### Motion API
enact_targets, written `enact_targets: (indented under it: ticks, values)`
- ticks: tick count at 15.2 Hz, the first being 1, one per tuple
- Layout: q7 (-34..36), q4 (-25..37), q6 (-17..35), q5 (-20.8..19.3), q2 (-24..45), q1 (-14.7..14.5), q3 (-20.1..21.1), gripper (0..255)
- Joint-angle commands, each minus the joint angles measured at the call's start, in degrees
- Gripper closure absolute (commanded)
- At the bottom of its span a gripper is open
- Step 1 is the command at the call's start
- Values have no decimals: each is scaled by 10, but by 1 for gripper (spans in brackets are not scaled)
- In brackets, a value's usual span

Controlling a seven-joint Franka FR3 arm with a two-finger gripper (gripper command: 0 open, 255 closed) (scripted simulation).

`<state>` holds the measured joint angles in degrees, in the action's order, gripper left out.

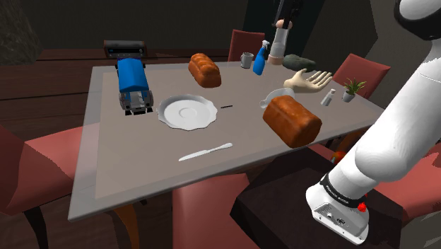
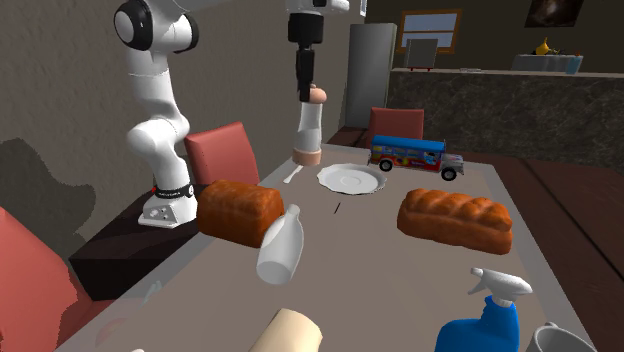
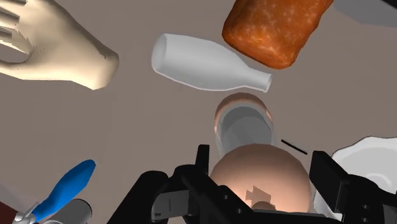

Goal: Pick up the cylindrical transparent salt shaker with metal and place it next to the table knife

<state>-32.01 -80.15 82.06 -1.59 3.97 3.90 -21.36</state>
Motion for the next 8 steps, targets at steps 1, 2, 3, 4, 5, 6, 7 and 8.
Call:
enact_targets:
  ticks: [1,2,3,4,5,6,7,8]
  values:
    - [31,-46,5,-15,-42,-19,14,255]
    - [46,-67,8,-20,-61,-26,21,255]
    - [60,-88,10,-25,-79,-33,29,255]
    - [75,-106,11,-30,-97,-39,37,255]
    - [90,-124,12,-33,-113,-45,46,255]
    - [104,-141,13,-36,-129,-51,54,255]
    - [119,-157,13,-38,-144,-56,63,255]
    - [133,-172,13,-39,-159,-61,72,255]
